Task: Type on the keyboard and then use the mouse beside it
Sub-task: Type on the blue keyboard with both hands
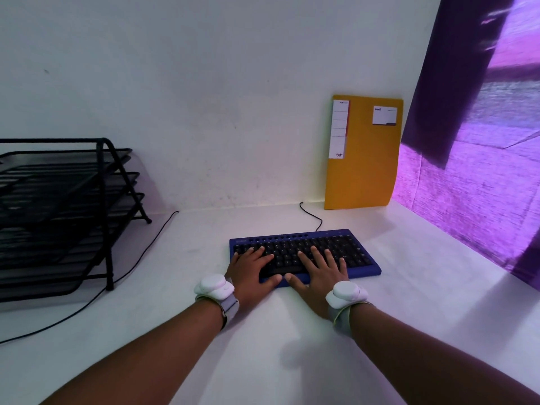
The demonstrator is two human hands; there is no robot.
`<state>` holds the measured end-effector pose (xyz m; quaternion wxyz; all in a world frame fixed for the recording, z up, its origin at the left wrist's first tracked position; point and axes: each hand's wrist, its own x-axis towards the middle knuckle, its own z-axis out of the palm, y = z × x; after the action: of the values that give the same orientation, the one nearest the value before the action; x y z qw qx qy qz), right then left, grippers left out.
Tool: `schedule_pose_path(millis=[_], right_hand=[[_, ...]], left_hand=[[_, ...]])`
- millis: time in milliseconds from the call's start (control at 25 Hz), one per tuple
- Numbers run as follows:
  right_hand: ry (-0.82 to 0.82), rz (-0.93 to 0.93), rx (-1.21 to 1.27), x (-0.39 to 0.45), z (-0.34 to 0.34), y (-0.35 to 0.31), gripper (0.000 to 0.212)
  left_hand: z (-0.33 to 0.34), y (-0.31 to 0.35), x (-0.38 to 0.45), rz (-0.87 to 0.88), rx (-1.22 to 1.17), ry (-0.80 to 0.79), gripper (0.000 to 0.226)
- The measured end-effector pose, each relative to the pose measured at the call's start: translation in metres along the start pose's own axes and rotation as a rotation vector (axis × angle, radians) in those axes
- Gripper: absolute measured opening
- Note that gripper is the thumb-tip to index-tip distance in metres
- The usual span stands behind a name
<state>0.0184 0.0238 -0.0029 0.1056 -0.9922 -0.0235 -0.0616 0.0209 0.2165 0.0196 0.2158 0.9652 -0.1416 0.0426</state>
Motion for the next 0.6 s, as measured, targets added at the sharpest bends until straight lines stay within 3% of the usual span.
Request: schedule_pose_path(millis=[600], right_hand=[[0.111,-0.075,-0.068,-0.042,-0.021,0.022,0.079]], left_hand=[[0.014,0.02,-0.029,0.04,-0.009,0.048,0.069]])
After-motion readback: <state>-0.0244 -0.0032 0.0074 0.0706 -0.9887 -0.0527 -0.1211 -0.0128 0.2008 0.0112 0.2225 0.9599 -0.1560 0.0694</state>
